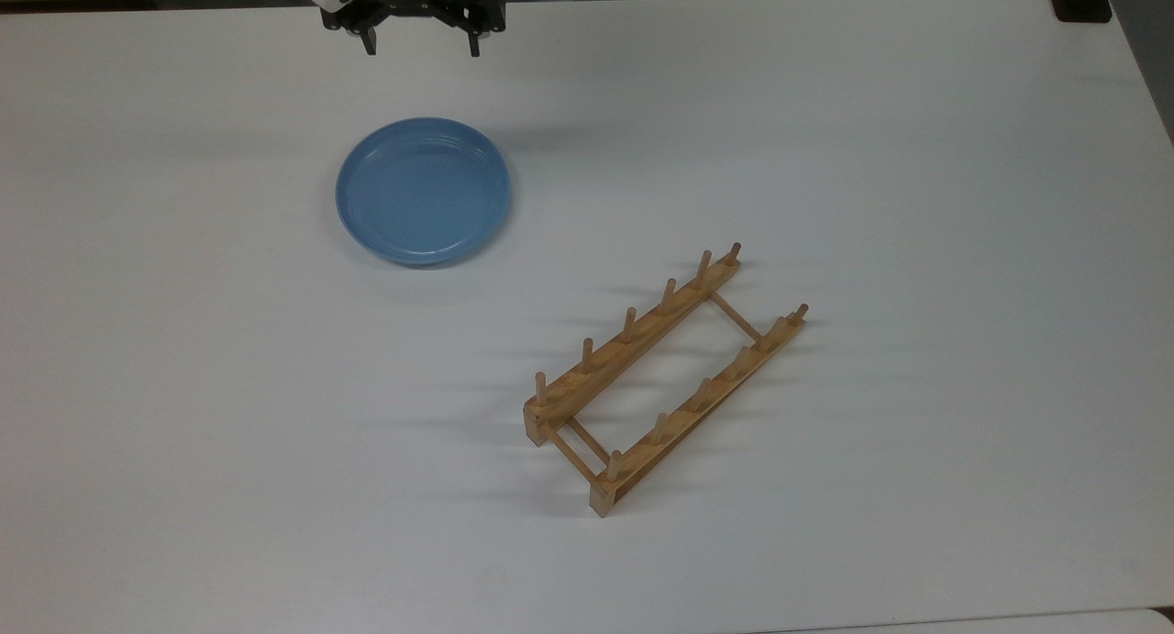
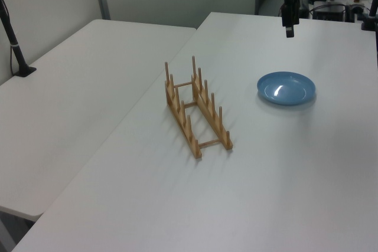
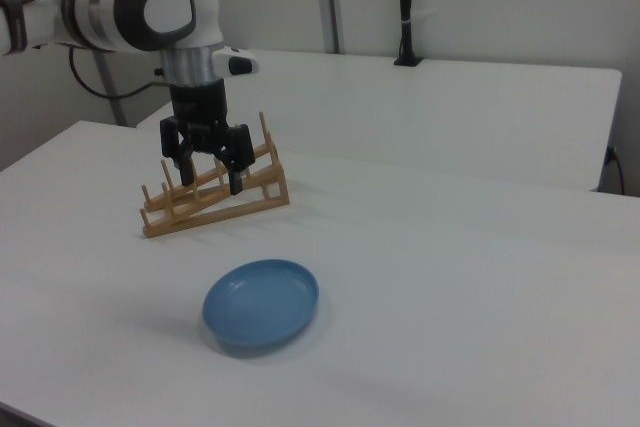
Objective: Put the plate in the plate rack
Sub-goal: 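Move the gripper over the light blue plate and lower to its rim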
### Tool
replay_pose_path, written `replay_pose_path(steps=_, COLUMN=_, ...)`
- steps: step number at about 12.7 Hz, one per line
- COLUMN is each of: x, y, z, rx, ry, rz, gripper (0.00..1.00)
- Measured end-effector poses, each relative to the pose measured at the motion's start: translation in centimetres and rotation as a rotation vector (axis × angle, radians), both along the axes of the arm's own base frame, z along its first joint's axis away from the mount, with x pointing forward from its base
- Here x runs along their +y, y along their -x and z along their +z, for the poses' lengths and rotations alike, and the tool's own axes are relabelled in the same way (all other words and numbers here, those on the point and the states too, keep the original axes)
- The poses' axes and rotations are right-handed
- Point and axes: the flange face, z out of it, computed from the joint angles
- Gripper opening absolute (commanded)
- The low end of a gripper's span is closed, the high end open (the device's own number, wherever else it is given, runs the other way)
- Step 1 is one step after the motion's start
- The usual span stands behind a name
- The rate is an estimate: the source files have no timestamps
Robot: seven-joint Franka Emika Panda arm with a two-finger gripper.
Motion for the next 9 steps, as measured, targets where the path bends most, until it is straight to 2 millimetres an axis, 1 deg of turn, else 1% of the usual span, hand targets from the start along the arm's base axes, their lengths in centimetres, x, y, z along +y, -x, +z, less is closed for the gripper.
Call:
replay_pose_path(steps=2, x=-0.1, y=0.0, z=0.0, rx=0.000, ry=0.000, rz=-0.002, gripper=1.00)
replay_pose_path(steps=5, x=-1.0, y=0.0, z=0.1, rx=-0.003, ry=0.000, rz=-0.018, gripper=1.00)
replay_pose_path(steps=9, x=-1.1, y=0.0, z=0.1, rx=-0.003, ry=0.000, rz=-0.020, gripper=1.00)
